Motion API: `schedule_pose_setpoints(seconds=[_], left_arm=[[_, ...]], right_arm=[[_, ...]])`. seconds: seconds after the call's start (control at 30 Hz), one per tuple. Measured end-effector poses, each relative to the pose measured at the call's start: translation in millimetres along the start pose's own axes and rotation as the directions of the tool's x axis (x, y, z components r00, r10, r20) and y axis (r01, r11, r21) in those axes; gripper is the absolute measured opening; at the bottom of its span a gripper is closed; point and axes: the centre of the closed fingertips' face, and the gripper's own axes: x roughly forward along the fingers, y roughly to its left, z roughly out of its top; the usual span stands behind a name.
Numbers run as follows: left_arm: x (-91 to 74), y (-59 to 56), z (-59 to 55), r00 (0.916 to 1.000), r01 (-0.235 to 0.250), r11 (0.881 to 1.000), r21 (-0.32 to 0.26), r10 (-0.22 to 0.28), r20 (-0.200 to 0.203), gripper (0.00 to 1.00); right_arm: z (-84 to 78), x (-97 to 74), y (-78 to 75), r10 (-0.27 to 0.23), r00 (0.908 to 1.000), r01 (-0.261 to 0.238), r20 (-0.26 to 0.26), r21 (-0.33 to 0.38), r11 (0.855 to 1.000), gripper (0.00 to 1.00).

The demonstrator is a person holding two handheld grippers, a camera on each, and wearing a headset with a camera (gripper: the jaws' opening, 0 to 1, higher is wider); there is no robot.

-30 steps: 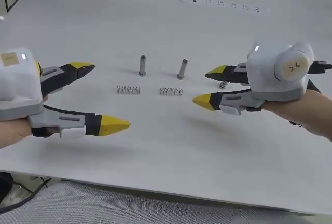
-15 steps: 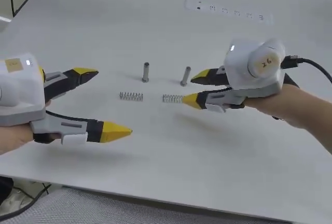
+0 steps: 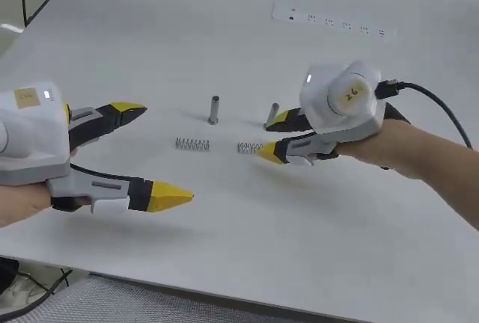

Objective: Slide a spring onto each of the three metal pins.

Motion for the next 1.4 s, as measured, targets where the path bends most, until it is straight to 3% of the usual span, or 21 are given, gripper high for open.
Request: schedule_pose_setpoints(seconds=[0.43,0.67,0.97,1.03,1.4], left_arm=[[-0.5,-2.9,-1.9,1.0,0.003,1.0,0.002,-0.003,-0.008,0.97],[-1.3,-2.4,-2.8,0.9999,0.001,1.0,0.002,-0.001,-0.012,0.96],[-2.1,-1.2,-4.2,0.9999,-0.003,1.0,0.001,0.003,-0.015,0.96],[-2.6,-0.7,-4.6,0.9999,-0.004,1.0,-0.001,0.004,-0.015,0.96],[0.8,-5.9,-3.4,0.9997,0.012,1.0,0.007,-0.012,-0.023,0.96]], right_arm=[[-12.0,17.2,-0.3,0.037,0.9963,-0.039,-0.077,-0.019,0.999,0.23],[-12.4,20.6,1.9,0.047,0.9958,-0.047,-0.079,-0.009,0.999,0.21],[-18.7,23.6,2.2,0.053,0.9917,-0.055,-0.117,-0.014,0.998,0.15],[-24.5,24.3,2.4,0.051,0.988,-0.053,-0.146,-0.007,0.999,0.13],[-20.5,18.5,5.7,0.049,0.9935,-0.05,-0.102,-0.004,0.999,0.12]])
